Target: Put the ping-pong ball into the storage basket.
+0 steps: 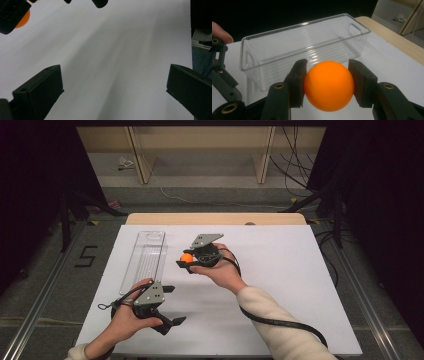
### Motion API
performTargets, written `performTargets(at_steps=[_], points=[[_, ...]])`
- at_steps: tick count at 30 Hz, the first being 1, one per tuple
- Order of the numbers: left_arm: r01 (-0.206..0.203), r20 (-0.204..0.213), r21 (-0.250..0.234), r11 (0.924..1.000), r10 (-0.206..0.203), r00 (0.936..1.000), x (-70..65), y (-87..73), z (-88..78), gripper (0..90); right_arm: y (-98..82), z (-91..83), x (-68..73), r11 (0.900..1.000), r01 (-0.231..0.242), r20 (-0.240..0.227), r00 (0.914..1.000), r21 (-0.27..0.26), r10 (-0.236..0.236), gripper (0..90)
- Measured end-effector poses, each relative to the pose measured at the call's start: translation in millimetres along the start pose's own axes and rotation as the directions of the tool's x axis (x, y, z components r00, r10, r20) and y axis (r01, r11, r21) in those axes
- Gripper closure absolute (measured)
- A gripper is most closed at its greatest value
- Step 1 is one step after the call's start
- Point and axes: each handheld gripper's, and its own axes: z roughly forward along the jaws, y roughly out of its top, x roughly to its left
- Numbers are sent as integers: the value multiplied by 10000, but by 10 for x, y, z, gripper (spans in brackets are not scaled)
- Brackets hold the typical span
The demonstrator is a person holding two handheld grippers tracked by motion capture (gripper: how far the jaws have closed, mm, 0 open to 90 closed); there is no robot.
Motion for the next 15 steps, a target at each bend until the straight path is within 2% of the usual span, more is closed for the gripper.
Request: performTargets(at_steps=[15], points=[[-57,26,65,10000,57,10000,2,0,0,0,96,57,6,10000,90,-49,9999,-31,-91,515]])
